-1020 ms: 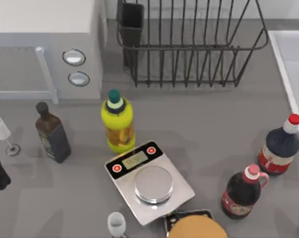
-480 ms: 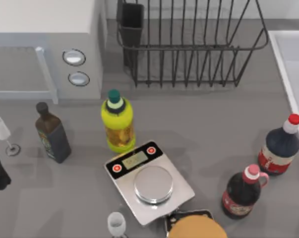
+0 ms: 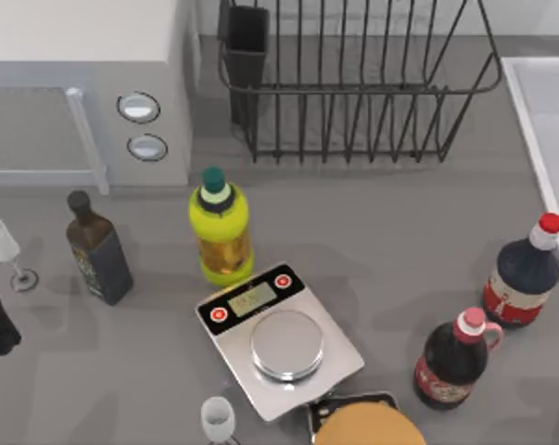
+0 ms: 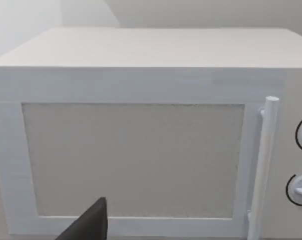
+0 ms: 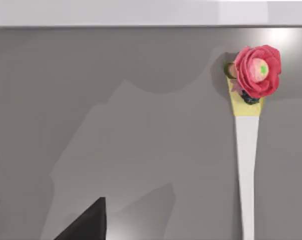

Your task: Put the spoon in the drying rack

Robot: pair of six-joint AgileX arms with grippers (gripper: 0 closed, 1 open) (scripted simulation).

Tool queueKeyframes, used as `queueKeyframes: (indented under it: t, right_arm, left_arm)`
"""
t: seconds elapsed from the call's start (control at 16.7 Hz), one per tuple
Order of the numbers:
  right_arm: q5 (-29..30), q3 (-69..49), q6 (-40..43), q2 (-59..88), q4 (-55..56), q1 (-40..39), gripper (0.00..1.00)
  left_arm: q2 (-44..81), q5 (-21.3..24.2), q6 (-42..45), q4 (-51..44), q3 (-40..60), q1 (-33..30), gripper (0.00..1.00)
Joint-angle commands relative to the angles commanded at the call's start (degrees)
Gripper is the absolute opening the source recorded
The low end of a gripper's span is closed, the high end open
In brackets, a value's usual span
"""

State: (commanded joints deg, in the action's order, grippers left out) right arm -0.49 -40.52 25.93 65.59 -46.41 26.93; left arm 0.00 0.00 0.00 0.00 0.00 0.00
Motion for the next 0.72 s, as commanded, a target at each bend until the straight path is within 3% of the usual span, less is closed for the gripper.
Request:
queueKeyframes:
  t: [0.36, 0.72]
  right_arm:
    - [0.16, -12.43, 7.31, 16.94, -12.28, 7.86, 1.00]
    - [0.17, -13.67, 8.00, 18.55, -13.32, 8.43, 1.00]
  left_arm:
    - [0.00, 0.00, 0.00, 0.00, 0.00, 0.00, 1.00]
    - [0.00, 0.00, 0.00, 0.00, 0.00, 0.00, 1.00]
